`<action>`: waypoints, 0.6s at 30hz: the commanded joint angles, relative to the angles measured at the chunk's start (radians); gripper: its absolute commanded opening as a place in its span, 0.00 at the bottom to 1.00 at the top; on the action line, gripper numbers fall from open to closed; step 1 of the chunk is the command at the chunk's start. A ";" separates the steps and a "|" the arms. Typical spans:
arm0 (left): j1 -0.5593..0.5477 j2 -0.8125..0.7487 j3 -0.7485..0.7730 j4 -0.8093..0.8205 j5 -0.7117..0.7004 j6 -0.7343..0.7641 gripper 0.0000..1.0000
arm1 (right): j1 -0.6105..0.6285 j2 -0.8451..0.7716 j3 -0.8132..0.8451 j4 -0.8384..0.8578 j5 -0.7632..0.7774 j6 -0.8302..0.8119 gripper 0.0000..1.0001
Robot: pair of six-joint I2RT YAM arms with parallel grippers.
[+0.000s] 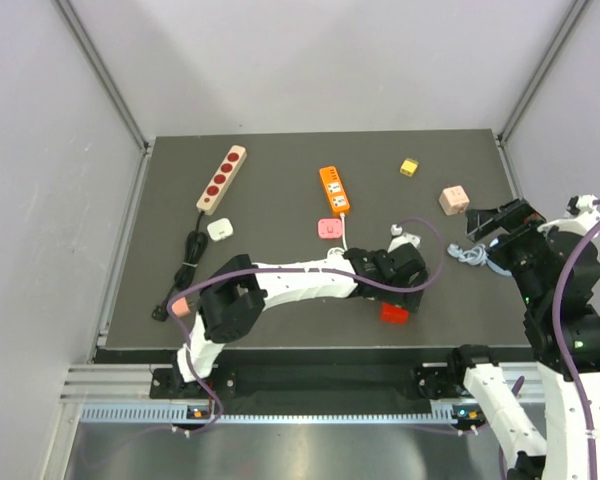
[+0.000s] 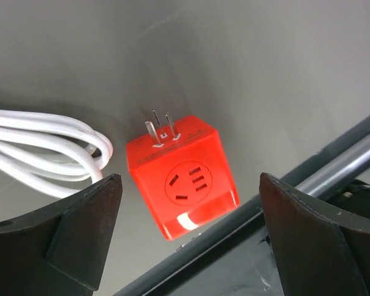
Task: Insert the plug
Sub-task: Pick up the plug from the center of the board.
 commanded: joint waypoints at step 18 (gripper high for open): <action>0.048 -0.065 -0.035 0.017 0.222 -0.171 0.00 | -0.008 0.065 -0.131 0.094 -0.254 -0.143 1.00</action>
